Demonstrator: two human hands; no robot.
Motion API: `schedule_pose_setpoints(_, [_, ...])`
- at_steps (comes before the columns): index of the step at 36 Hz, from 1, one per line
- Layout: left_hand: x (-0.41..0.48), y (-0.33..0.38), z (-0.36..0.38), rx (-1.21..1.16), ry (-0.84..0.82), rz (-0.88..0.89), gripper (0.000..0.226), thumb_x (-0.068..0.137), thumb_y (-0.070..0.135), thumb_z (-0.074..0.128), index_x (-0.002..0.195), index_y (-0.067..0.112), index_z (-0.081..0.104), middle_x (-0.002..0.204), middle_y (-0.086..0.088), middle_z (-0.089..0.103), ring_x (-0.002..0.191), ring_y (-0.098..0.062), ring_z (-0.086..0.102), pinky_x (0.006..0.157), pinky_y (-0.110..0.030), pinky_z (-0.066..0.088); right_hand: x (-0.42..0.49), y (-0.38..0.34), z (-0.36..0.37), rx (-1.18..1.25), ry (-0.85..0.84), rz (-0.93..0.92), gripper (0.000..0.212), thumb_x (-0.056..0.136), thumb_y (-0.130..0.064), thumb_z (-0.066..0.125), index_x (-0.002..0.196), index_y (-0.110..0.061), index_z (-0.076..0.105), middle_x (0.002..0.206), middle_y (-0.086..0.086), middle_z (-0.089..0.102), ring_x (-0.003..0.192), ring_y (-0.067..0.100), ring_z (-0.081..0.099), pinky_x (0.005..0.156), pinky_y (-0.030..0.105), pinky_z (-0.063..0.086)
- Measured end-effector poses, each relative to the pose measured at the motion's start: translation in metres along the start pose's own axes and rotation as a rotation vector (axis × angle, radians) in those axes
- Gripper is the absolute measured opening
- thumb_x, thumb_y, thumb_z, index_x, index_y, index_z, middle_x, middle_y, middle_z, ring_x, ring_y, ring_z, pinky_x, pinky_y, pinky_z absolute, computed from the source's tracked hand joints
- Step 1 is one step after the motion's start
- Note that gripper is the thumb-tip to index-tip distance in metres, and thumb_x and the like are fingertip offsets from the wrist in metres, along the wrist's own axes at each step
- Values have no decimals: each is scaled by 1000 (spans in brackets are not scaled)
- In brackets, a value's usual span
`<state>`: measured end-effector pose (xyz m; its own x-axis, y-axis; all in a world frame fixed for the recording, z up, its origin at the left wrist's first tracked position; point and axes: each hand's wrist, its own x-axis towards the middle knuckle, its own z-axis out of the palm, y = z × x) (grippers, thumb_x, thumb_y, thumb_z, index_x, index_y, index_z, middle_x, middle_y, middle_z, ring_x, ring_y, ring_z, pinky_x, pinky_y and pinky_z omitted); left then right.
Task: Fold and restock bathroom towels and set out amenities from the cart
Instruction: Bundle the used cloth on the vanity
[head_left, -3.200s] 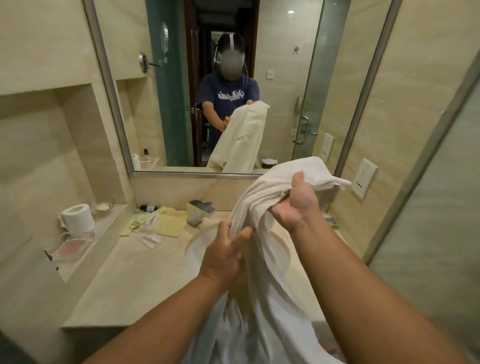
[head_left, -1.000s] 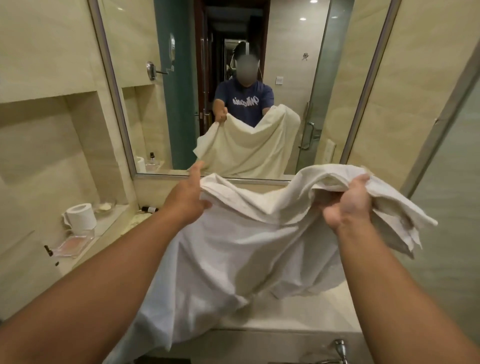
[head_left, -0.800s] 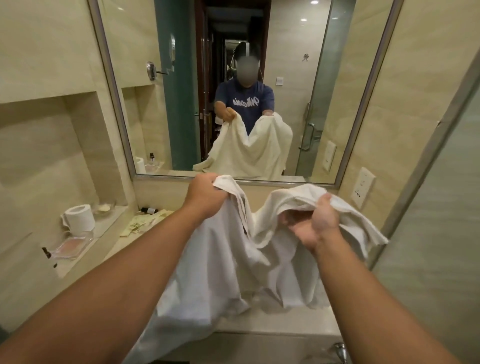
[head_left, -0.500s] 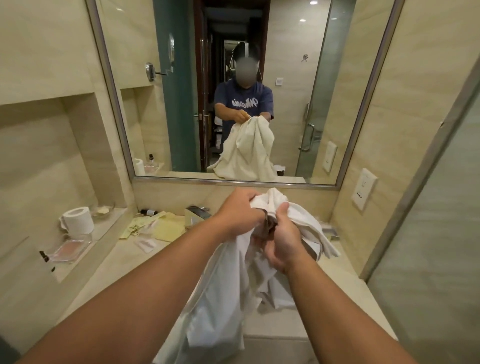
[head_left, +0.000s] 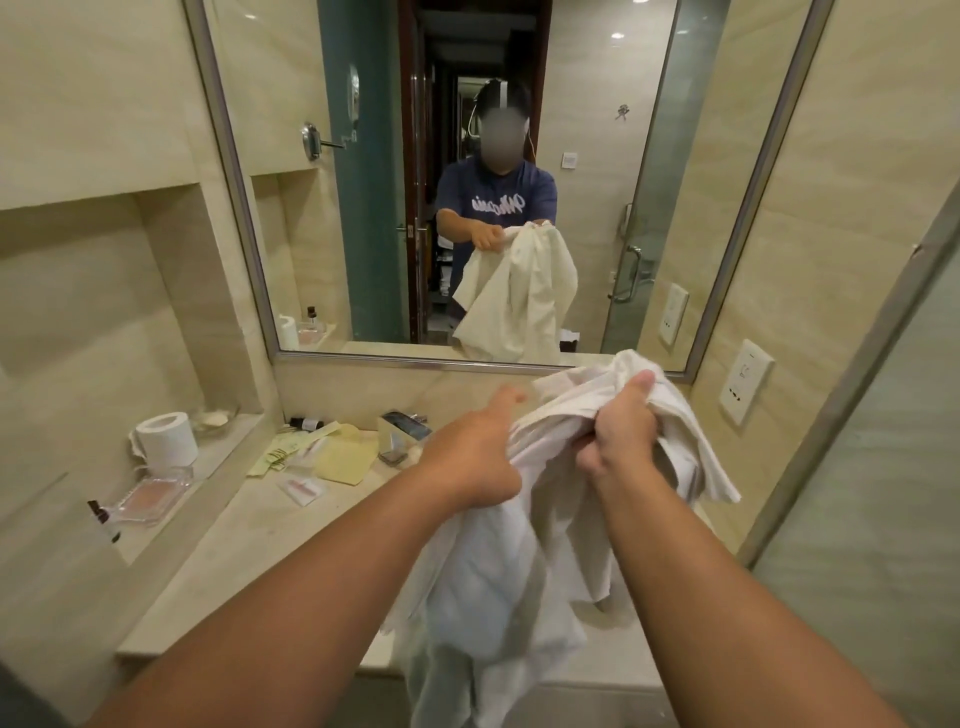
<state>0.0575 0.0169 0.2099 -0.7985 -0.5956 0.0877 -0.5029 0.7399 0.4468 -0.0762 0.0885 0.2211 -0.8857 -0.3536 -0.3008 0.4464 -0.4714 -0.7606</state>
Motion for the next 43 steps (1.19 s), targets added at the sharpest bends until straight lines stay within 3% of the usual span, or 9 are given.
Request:
schedule_pose_setpoints(5, [12, -28, -3, -13, 132, -216, 11, 77, 16, 60, 84, 23, 64, 78, 4, 64, 77, -25, 63, 66, -32, 52, 19, -35, 10, 94, 93, -110, 42, 106, -56, 40, 126, -20, 51, 123, 1, 64, 114, 20, 64, 103, 40, 54])
schedule_pose_setpoints(12, [18, -59, -5, -60, 140, -332, 18, 82, 9, 59, 66, 19, 56, 69, -1, 58, 64, -18, 52, 55, -27, 36, 32, -45, 2, 166, 157, -156, 51, 106, -54, 43, 147, -24, 42, 132, 0, 61, 114, 20, 64, 102, 41, 55])
schedule_pose_setpoints(15, [19, -66, 1, -435, 180, -455, 23, 81, -1, 56, 63, 13, 50, 60, -3, 49, 52, -21, 42, 50, -25, 26, 43, -32, -9, 202, 3, -69, 53, 108, -51, 39, 151, -21, 40, 142, 4, 60, 121, 25, 64, 104, 48, 52])
schedule_pose_setpoints(19, [22, -68, -1, -960, 156, -614, 22, 80, -2, 58, 69, 16, 50, 64, -7, 40, 54, -18, 37, 54, -25, 27, 50, 2, -33, -14, -90, 110, 61, 103, -61, 37, 152, -25, 40, 147, 5, 52, 132, 38, 51, 97, 74, 46])
schedule_pose_setpoints(25, [34, -48, 4, -1281, 124, -645, 9, 94, 9, 65, 100, 4, 69, 75, -16, 60, 64, -25, 58, 67, -35, 51, 2, 54, -39, -453, -196, 217, 75, 100, -71, 33, 121, -5, 63, 90, 17, 72, 83, 33, 69, 92, 57, 57])
schedule_pose_setpoints(31, [34, -12, 19, -1465, 63, -587, 18, 104, 3, 49, 93, 9, 62, 64, -9, 61, 49, -18, 59, 50, -25, 52, -36, 80, -32, -804, -333, -51, 62, 108, -56, 21, 155, -21, 41, 157, 4, 44, 147, 23, 38, 120, 28, 24])
schedule_pose_setpoints(34, [26, -14, 23, -1505, 46, -530, 28, 92, -15, 47, 101, 5, 66, 76, -13, 67, 57, -20, 66, 53, -27, 57, -33, 77, -33, -684, -276, 1, 64, 109, -55, 21, 152, -15, 45, 152, 8, 49, 142, 28, 43, 109, 27, 30])
schedule_pose_setpoints(39, [-1, -33, 19, -1342, -210, -298, 40, 87, 27, 67, 123, 11, 73, 122, -19, 72, 105, -30, 68, 100, -42, 50, -14, 64, -41, -227, -270, 423, 70, 105, -62, 33, 113, 1, 62, 94, 22, 75, 98, 38, 66, 78, 42, 52])
schedule_pose_setpoints(43, [-22, -29, 33, -908, -141, -71, 69, 68, 4, 83, 129, 31, 64, 118, 0, 73, 107, -18, 70, 95, -39, 58, -1, 68, -51, -13, -394, 622, 90, 101, -71, 27, 136, 5, 57, 129, 34, 63, 123, 48, 58, 104, 57, 46])
